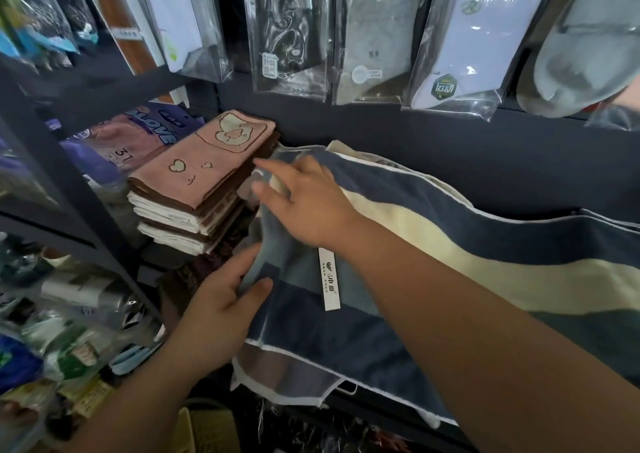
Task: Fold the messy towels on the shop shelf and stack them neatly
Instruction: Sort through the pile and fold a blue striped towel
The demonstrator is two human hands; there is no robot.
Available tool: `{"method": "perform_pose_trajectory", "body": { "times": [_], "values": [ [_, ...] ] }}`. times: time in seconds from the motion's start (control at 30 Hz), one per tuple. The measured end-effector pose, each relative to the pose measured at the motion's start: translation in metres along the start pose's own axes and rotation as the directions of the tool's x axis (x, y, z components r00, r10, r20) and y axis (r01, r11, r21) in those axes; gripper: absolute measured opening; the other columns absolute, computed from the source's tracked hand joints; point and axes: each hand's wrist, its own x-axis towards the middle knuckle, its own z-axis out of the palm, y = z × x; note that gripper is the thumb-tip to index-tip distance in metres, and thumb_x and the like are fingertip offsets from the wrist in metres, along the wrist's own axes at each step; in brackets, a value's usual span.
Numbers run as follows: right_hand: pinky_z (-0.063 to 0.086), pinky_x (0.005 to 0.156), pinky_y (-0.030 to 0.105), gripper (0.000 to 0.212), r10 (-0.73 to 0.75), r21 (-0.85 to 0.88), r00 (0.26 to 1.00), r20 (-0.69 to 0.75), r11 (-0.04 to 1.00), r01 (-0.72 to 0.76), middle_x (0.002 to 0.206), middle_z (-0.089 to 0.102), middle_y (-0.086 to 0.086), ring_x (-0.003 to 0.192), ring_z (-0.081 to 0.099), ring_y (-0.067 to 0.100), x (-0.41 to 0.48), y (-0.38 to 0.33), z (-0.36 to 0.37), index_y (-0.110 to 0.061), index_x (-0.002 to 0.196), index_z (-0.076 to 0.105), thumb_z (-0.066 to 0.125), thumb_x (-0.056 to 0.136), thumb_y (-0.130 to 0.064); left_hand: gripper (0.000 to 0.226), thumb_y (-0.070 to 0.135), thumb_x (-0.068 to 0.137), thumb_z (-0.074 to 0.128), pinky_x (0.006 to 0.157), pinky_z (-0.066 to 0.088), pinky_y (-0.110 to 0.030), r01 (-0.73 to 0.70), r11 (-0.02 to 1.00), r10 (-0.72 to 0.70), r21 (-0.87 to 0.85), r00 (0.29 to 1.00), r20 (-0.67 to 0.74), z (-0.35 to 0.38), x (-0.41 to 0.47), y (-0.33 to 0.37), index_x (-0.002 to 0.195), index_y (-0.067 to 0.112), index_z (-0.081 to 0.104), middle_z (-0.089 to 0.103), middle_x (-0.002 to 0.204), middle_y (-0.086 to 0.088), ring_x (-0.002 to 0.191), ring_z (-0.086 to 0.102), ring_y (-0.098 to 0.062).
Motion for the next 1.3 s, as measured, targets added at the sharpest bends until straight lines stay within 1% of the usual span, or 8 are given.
{"method": "perform_pose_trajectory", "body": {
  "times": [0.1,0.2,0.37,0.6,0.77,0.9,1.1,1.3],
  "values": [
    [0.015,0.123,0.049,0.055,-0.021,-0.149,0.969,0.247,0.987,0.060,0.166,0.014,0.017,0.153,0.007,0.039,-0.003,-0.015,-0.010,-0.052,0.148,0.038,0.033,0.096,-0.071,0.054,0.002,0.101,0.051,0.097,0.044,-0.011,-0.109,0.981,0.079,0.159,0.979,0.188,0.011,0.000,0.007,0.142,0.038,0.047,0.064,0.122,0.032,0.118,0.058,0.008],
    [0.017,0.119,0.056,0.057,0.071,-0.343,0.943,0.324,0.938,0.048,0.167,0.004,0.018,0.151,-0.001,0.047,-0.006,-0.017,-0.018,-0.047,0.146,0.044,0.034,0.096,-0.072,0.055,0.007,0.103,0.050,0.076,0.050,-0.014,-0.151,0.949,0.064,0.277,0.952,0.300,0.026,-0.001,0.012,0.144,0.042,0.044,0.056,0.066,0.021,0.067,0.055,0.009],
    [0.040,0.088,0.046,0.054,0.149,-0.602,0.972,0.183,0.798,-0.009,0.151,0.041,0.005,0.134,0.041,0.035,-0.008,0.018,-0.020,-0.024,0.140,0.054,0.048,0.096,-0.055,0.040,0.008,0.102,0.052,0.067,0.038,-0.007,-0.197,0.933,0.083,0.302,0.932,0.352,0.042,-0.005,0.013,0.130,0.036,0.060,0.054,0.068,0.025,0.067,0.053,0.006],
    [0.051,0.082,0.035,0.035,0.064,-0.273,0.958,-0.281,0.951,-0.144,0.110,0.068,0.010,0.102,0.064,0.029,-0.036,0.045,-0.043,-0.015,0.107,0.073,0.067,0.088,-0.045,0.032,-0.002,0.094,0.054,0.064,0.038,-0.012,-0.364,0.844,0.219,0.394,0.905,0.365,0.050,-0.010,0.016,0.090,0.029,0.061,0.058,0.081,0.016,0.076,0.057,-0.007],
    [0.055,0.077,0.034,0.013,0.332,0.003,0.853,-0.403,0.932,-0.362,0.084,0.073,0.004,0.085,0.068,0.025,-0.067,0.086,-0.072,-0.022,0.067,0.067,0.075,0.077,-0.025,0.020,0.020,0.094,0.050,0.058,0.049,-0.040,-0.366,0.835,0.122,0.411,0.851,0.511,0.072,-0.013,0.044,0.092,0.038,0.058,0.059,0.075,0.008,0.064,0.056,-0.014],
    [0.049,0.066,0.032,0.026,0.539,0.160,0.758,-0.368,0.839,-0.519,0.076,0.060,-0.001,0.075,0.062,0.024,-0.095,0.132,-0.089,-0.021,0.078,0.051,0.076,0.077,-0.021,0.023,0.007,0.097,0.052,0.056,0.038,-0.013,-0.342,0.889,0.096,0.304,0.789,0.607,0.109,-0.013,0.060,0.093,0.028,0.060,0.055,0.068,0.015,0.060,0.050,-0.006],
    [0.062,0.062,0.037,0.024,0.767,0.644,0.599,-0.229,0.581,-0.498,0.089,0.059,-0.001,0.070,0.061,0.015,-0.132,0.176,-0.100,-0.013,0.114,0.054,0.065,0.092,-0.014,0.023,0.009,0.096,0.054,0.058,0.039,-0.025,-0.247,0.927,0.018,0.283,0.782,0.623,0.155,-0.009,0.043,0.094,0.031,0.057,0.057,0.074,-0.009,0.063,0.050,-0.020],
    [0.062,0.062,0.029,0.023,0.726,0.779,0.687,-0.035,0.450,-0.436,0.076,0.076,0.007,0.064,0.073,0.018,-0.156,0.198,-0.135,-0.003,0.091,0.068,0.047,0.096,0.008,0.026,0.006,0.095,0.052,0.059,0.042,-0.027,-0.219,0.938,-0.017,0.270,0.746,0.665,0.185,-0.010,0.057,0.088,0.030,0.060,0.056,0.072,-0.006,0.060,0.049,-0.011]
  ]
}}
